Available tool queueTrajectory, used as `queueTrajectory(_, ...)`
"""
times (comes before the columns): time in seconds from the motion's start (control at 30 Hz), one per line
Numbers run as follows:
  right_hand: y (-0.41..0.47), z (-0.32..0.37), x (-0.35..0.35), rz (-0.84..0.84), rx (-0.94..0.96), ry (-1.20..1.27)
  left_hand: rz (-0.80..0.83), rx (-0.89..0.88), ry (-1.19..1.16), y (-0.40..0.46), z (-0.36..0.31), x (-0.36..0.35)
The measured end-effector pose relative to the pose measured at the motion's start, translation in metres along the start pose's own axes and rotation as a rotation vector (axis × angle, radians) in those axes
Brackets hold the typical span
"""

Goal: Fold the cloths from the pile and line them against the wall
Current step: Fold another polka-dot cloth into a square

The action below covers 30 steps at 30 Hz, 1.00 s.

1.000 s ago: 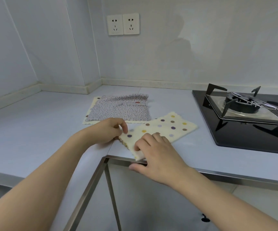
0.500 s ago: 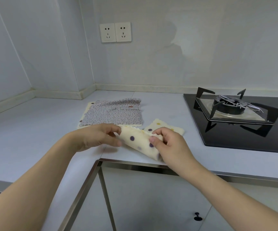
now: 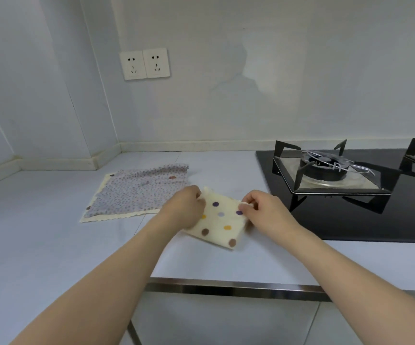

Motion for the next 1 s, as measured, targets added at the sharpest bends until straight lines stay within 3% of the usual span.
queueTrajectory(0.17, -0.001, 0.009, -0.01, -0.064, 0.156, -0.3, -0.143, -0.037, 0.209, -0.001, 0.003, -0.008)
queueTrajectory(0.5, 0.003, 0.005, -0.01, -0.148, 0.198, -0.287, -0.238, -0.133, 0.094, -0.002, -0.009, 0.004)
queueTrajectory(0.73, 0.002, 0.006, -0.008, -0.201, 0.222, -0.392, -0.128, -0.088, 0.179, 0.004, -0.008, -0.009)
queueTrajectory(0.9, 0.004, 0.005, -0.01, -0.177, 0.225, -0.386, -0.33, -0.262, 0.139, -0.047, -0.039, 0.016)
queueTrajectory(1.0, 0.007, 0.002, -0.009, -0.16, 0.198, -0.347, -0.215, -0.238, 0.239, -0.072, -0.056, -0.003)
Point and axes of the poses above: each hand's wrist, its own y-axis towards the middle knuckle, its own x-axis out of the back of the hand, z = x × y, the point moved 10 cm from there along y, towards the middle knuckle, and after that the axes turned 5 degrees about -x, right-handed, at the moved point
